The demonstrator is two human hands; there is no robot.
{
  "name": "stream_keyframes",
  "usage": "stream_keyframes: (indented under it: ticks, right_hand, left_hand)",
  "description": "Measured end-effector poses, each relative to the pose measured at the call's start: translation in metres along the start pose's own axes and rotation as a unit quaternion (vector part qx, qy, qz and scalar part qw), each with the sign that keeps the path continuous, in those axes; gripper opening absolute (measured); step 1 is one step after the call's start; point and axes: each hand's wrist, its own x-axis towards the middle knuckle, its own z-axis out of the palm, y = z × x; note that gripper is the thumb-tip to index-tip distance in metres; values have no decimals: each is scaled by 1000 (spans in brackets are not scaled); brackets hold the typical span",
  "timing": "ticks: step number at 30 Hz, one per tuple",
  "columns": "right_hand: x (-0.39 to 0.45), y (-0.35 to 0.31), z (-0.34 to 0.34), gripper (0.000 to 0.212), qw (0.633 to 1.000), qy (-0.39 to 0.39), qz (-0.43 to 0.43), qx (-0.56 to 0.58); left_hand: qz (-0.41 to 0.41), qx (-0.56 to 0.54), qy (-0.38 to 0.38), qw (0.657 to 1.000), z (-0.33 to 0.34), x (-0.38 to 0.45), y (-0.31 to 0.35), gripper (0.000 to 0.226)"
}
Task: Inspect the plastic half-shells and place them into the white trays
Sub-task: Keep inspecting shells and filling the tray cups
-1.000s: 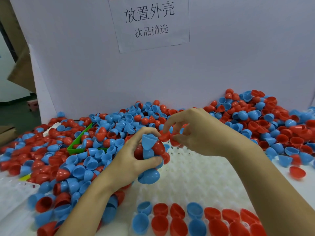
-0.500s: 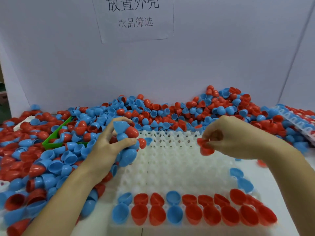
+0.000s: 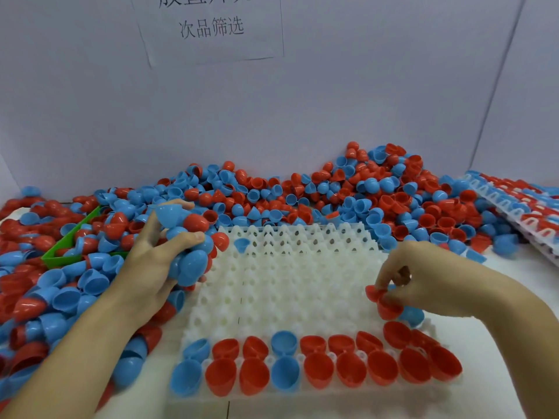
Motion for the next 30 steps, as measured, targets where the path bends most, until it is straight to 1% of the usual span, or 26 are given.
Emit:
stream_keyframes:
  ticks: [1, 4, 9, 13, 15, 18, 19, 21, 24, 26, 28, 29, 30]
  right_hand:
    - [1, -1, 3, 13, 1000, -16, 5, -12]
    - [5, -5, 9, 21, 999, -44, 23, -15]
    - [6, -6, 9, 23, 999, -40, 31, -4]
    - [4, -4, 8, 19, 999, -42, 6, 8]
    - [-1, -2, 4, 16, 1000, -18, -13, 19]
    - [-4, -6, -5, 29, 997, 53, -52, 27]
    - [-1, -11, -6, 28, 994, 76, -68, 31]
    - [12, -30, -9, 21, 990, 95, -104, 27]
    - [48, -77, -11, 14, 982, 87, -163, 30]
    - [76, -110, -6, 18, 976, 88, -196, 21]
    - [105, -138, 8, 26, 977, 89, -194, -12]
    - [117, -148, 15, 28, 978, 83, -185, -36]
    - [127, -156, 24, 22, 981, 72, -168, -67]
  left_hand:
    - [-1, 2, -1, 1000, 0, 0, 0, 39]
    - [-9, 9, 3, 1000, 1, -1, 1, 40]
    - [-15, 3, 3, 1000, 1, -3, 1, 39]
    - [-16, -5, 7, 1000, -1, -3, 2, 36]
    - [-18, -16, 7, 1000, -2, -2, 3, 34]
    - [-18, -35, 22, 999, -5, -1, 4, 34]
    - [-19, -40, 32, 999, -6, 0, 4, 33]
    - [-23, -46, 53, 997, -8, 2, 2, 31]
    - [-26, -50, 74, 996, -9, 3, 0, 31]
    - [-26, -53, 75, 995, -9, 3, 0, 30]
    - [-23, -53, 70, 996, -9, 3, 0, 28]
    - [-24, -54, 71, 996, -8, 2, 0, 28]
    - [-25, -54, 73, 996, -8, 2, 0, 28]
